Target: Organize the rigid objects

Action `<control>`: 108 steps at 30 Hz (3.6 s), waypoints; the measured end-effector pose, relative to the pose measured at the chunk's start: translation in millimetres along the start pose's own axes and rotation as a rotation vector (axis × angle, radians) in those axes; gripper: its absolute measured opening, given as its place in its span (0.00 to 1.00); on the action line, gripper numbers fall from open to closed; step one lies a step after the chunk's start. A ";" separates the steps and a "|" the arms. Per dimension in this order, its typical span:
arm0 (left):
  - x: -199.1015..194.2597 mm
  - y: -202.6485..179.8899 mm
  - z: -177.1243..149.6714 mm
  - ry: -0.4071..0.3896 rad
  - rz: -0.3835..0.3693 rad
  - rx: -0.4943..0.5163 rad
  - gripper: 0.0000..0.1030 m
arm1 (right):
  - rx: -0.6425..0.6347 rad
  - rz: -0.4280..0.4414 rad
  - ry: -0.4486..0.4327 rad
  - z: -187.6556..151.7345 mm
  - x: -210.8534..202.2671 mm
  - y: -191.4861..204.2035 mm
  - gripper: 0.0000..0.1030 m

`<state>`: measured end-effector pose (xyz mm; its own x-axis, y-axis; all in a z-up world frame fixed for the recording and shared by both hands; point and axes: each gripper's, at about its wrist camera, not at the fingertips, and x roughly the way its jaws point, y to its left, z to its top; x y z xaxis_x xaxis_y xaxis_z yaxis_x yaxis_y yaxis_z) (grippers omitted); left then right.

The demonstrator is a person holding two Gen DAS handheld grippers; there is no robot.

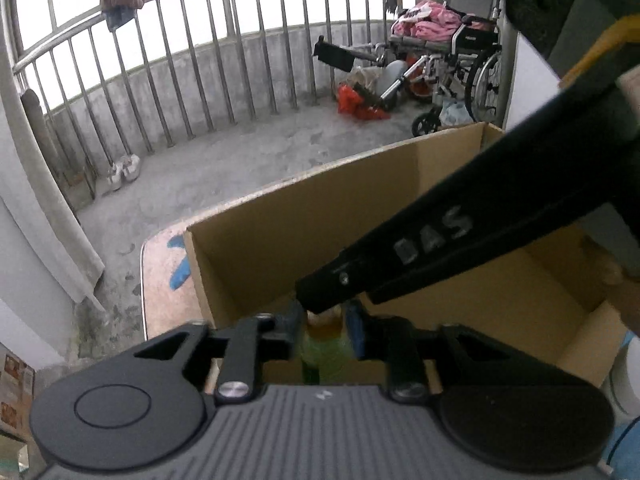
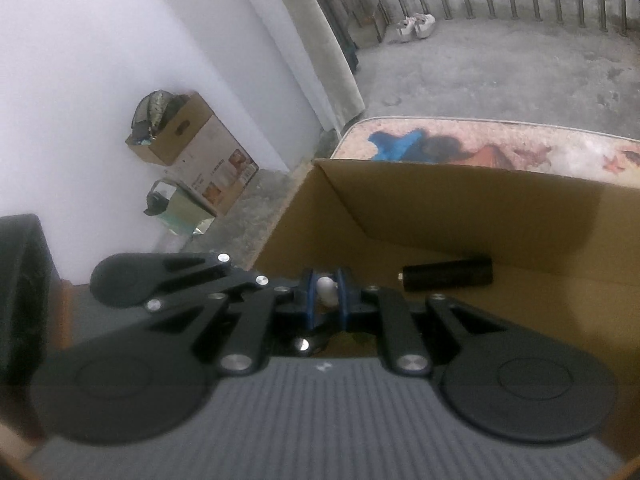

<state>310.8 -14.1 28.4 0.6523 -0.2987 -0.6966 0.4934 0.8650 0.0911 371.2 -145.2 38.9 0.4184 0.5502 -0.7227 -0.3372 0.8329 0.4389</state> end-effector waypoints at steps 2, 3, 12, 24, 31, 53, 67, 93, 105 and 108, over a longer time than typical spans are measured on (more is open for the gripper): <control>-2.6 -0.9 1.1 -0.017 -0.005 -0.003 0.41 | -0.003 -0.010 0.001 0.4 4.7 -1.6 0.09; -4.1 -0.7 1.5 -0.020 -0.008 -0.004 0.41 | -0.001 -0.004 0.001 1.0 6.1 -1.4 0.09; -28.7 -1.7 0.7 -0.059 0.000 -0.021 0.57 | 0.002 -0.008 -0.010 -0.7 -8.5 7.0 0.31; -162.0 -21.2 -28.4 -0.223 -0.003 -0.029 0.76 | 0.017 0.083 -0.217 -50.7 -164.2 35.4 0.50; -205.1 -56.3 -87.8 -0.206 -0.041 -0.028 0.81 | 0.013 0.070 -0.348 -152.8 -261.5 56.4 0.61; -105.7 -160.2 -177.3 0.161 -0.343 0.016 0.31 | 0.035 -0.175 -0.079 -311.7 -132.4 74.8 0.52; -72.6 -215.7 -145.4 0.096 -0.445 0.094 0.28 | 0.183 -0.246 -0.140 -322.4 -158.6 22.6 0.43; -112.6 -112.1 -186.9 0.157 -0.092 -0.051 0.43 | 0.322 0.068 -0.096 -306.4 -90.9 77.3 0.44; -95.4 -121.5 -188.5 0.153 -0.152 -0.011 0.55 | 0.410 0.045 -0.096 -311.7 -93.4 55.1 0.44; -102.9 -124.8 -189.9 0.170 -0.256 -0.030 0.56 | 0.419 0.037 -0.096 -311.3 -94.3 50.7 0.44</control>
<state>72.9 -14.9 -46.4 0.4020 -0.4388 -0.8036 0.6103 0.7827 -0.1221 52.0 -173.6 -37.0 0.4960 0.5664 -0.6581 0.0099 0.7542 0.6566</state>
